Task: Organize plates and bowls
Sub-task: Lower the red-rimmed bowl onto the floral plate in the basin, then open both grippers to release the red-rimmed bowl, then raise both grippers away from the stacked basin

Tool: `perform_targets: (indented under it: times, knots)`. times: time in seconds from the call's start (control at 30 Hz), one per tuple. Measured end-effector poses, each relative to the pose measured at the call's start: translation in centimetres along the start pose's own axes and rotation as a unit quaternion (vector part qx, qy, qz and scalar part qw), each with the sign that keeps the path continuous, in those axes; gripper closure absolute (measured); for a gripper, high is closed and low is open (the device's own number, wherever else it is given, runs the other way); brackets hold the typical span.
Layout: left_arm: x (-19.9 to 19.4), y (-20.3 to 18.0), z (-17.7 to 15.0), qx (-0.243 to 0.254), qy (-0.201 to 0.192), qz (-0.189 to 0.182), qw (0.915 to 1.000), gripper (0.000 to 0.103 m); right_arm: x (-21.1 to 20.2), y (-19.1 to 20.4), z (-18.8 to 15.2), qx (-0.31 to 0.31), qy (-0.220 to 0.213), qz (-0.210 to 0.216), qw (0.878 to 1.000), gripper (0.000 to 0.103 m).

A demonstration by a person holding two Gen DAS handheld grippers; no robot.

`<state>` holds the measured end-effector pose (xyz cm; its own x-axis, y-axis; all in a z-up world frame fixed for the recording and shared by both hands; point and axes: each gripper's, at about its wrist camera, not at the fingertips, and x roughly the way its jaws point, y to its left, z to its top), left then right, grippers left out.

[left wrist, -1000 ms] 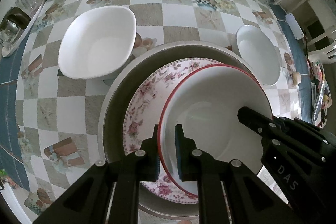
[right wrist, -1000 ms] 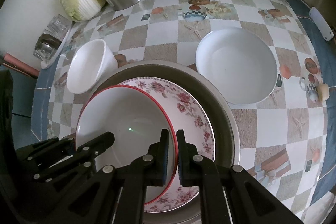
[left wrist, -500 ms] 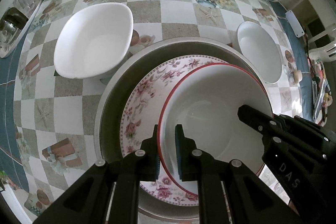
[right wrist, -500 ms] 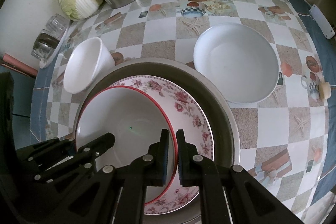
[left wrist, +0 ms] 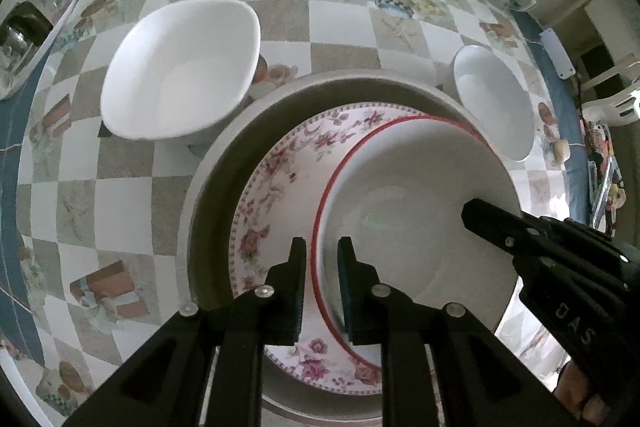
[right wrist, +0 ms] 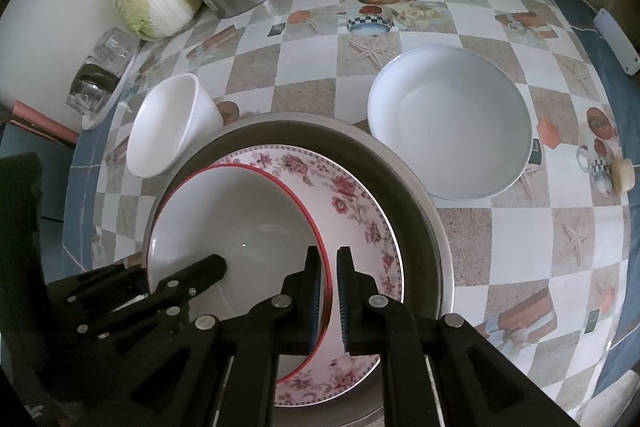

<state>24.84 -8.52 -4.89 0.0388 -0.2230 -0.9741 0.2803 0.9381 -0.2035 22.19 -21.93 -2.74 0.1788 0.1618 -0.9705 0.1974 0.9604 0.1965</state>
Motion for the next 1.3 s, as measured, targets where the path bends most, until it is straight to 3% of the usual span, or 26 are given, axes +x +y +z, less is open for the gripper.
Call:
perform_targets:
  times: [0.3, 0.43, 0.5, 0.57, 0.63, 0.73, 0.9, 1.13, 1.3]
  knots:
    - [-4.4, 1.6, -0.9, -0.021, -0.066, -0.029, 0.9972, 0.082, -3.1, -0.8, 0.1, 0.000, -0.037, 0.014, 0.999, 0.091]
    - [-6.2, 2.7, -1.4, -0.047, -0.116, -0.044, 0.9912, 0.059, -5.4, -1.3, -0.2, 0.015, -0.081, 0.015, 0.996, 0.090]
    - [-6.9, 3.2, -1.8, -0.057, -0.142, -0.038, 0.9875, 0.052, -6.1, -1.4, -0.6, 0.018, -0.102, 0.012, 0.995, 0.082]
    - [-7.3, 3.6, -2.4, -0.065, -0.169, -0.031, 0.9830, 0.041, -6.7, -1.4, -1.2, 0.023, -0.126, 0.015, 0.992, 0.058]
    - [-7.8, 3.7, -2.9, -0.067, -0.193, -0.015, 0.9788, 0.034, -7.1, -1.4, -1.8, 0.030, -0.148, 0.022, 0.988, 0.046]
    - [-8.5, 3.5, -3.5, -0.065, -0.232, 0.003, 0.9705, 0.020, -7.0, -1.4, -2.6, 0.043, -0.170, 0.024, 0.984, 0.039]
    - [-10.1, 3.9, -4.3, -0.069, -0.294, 0.015, 0.9531, 0.010, -7.1, -0.7, -3.4, 0.031, -0.203, 0.020, 0.978, 0.030]
    - [-10.3, 5.0, -4.8, -0.095, -0.329, 0.032, 0.9391, 0.007, -7.6, -0.1, -4.0, 0.014, -0.252, 0.024, 0.967, 0.000]
    - [-10.3, 4.7, -4.9, -0.092, -0.346, 0.040, 0.9329, 0.004, -7.1, 0.1, -3.9, 0.006, -0.257, 0.008, 0.966, 0.000]
